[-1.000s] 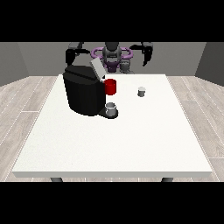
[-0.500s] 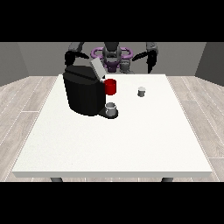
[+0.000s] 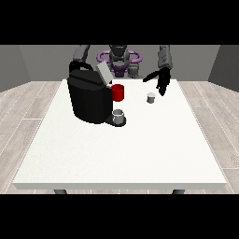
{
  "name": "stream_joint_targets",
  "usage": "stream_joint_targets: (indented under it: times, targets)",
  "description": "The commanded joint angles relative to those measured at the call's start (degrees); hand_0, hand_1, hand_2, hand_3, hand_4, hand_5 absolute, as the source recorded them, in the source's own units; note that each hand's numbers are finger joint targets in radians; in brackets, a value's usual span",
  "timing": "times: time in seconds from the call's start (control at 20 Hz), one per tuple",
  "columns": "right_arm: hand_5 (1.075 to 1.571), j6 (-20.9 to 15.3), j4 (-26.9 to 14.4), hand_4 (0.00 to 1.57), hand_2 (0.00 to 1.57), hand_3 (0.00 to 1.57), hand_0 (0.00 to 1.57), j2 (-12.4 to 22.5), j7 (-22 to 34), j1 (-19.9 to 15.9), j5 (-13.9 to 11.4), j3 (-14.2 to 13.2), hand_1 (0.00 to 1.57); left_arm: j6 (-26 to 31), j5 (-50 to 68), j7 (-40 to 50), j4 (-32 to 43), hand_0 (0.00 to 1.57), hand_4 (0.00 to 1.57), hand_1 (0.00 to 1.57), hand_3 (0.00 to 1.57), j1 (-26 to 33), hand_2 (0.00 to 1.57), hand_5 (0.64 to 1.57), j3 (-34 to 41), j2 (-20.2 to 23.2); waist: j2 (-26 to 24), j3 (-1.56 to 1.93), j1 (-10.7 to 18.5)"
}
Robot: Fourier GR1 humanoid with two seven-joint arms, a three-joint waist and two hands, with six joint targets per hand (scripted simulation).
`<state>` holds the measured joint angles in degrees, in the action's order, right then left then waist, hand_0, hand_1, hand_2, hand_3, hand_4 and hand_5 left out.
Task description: Insert the coffee pod into the coffee machine and close the lid
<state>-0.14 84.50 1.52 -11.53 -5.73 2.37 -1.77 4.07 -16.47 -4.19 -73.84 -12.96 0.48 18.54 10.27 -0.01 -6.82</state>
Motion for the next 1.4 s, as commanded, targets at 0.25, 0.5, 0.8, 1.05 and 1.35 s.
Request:
stream_joint_targets:
  times: [0.25,0.5,0.8,1.05,1.35]
  targets:
    - [1.571,-2.06,-3.12,0.45,0.00,0.00,0.00,0.05,2.00,-3.77,-1.52,-0.43,0.00,-0.70,-7.65,-4.39,15.03,0.00,0.00,0.00,0.00,-6.78,0.00,1.571,-0.42,2.81,3.46,0.00,-0.47]
    - [1.571,-0.86,-4.27,0.42,0.00,0.00,0.00,1.81,0.25,-4.76,0.09,-2.89,0.00,4.69,-7.67,-3.97,21.74,0.00,0.00,0.00,0.00,-10.52,0.00,1.571,1.65,7.50,4.37,0.00,-1.39]
    - [1.571,0.18,-9.45,0.28,0.00,0.00,0.00,3.49,-3.37,-10.61,0.70,-5.17,0.00,2.21,-12.74,-3.73,26.59,0.00,0.00,0.00,0.00,-16.74,0.00,1.571,-0.31,6.15,8.08,0.01,-1.36]
    - [1.571,-5.01,-8.10,0.38,0.00,0.00,0.00,-0.06,2.81,-12.32,-1.26,-2.91,0.00,0.17,-15.15,-2.90,31.03,0.00,0.00,0.00,0.00,-17.64,0.00,1.571,-1.23,2.96,7.40,-0.02,-1.32]
    - [1.571,-3.27,-8.70,0.39,0.00,0.00,0.00,0.29,0.64,-9.02,-1.50,-1.85,0.00,3.79,-14.31,-4.94,34.29,0.00,0.00,0.00,0.00,-19.21,0.39,1.571,0.68,4.80,6.11,-0.01,-2.74]
